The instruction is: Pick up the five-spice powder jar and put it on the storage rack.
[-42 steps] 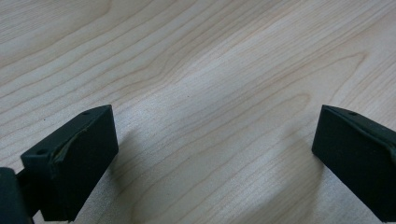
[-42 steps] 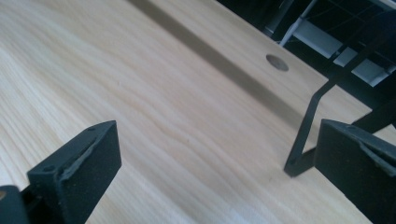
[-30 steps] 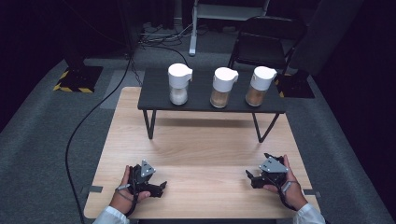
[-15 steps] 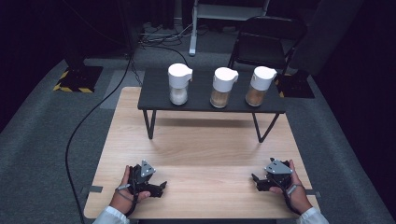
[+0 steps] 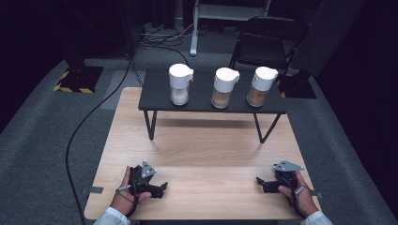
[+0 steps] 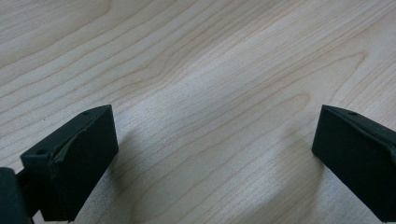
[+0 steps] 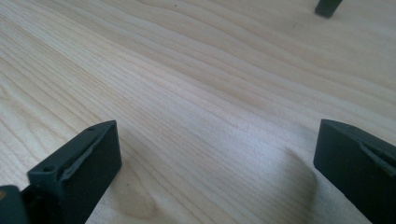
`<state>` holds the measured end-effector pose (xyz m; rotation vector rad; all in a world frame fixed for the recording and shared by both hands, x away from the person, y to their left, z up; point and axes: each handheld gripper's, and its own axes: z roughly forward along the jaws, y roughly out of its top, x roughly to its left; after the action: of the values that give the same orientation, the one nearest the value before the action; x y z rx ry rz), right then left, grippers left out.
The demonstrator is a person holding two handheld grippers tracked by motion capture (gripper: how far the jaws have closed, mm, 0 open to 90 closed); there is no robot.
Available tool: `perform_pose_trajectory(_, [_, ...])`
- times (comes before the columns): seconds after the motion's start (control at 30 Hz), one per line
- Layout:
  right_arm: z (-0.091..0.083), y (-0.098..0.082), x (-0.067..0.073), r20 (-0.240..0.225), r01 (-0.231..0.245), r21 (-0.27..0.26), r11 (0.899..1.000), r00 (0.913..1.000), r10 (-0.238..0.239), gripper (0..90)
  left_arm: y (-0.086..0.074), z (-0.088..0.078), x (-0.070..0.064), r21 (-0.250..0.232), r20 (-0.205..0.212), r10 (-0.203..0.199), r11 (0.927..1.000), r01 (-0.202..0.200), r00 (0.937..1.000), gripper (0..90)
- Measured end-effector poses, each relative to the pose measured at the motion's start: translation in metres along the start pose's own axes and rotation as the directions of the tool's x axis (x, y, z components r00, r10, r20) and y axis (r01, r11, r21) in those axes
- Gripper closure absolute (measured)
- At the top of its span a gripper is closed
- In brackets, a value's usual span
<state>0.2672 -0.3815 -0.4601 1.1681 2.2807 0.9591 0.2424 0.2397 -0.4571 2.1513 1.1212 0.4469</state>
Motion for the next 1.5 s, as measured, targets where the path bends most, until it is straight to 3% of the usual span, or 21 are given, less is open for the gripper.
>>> perform_pose_trajectory(0.07, [0.0001,0.0008,-0.0052,-0.017,-0.025,0.011,1.0,0.9995,0.026,0.1,0.0,0.0,0.0,0.0,0.0,0.0,1.0,0.0,1.0,0.2])
perform_pose_trajectory(1.5, [-0.0003,0.0002,-0.0082,-0.024,-0.019,0.012,1.0,0.9995,0.019,0.0,0.0008,0.0001,0.0011,0.003,0.004,0.005,1.0,-0.005,1.0,0.2])
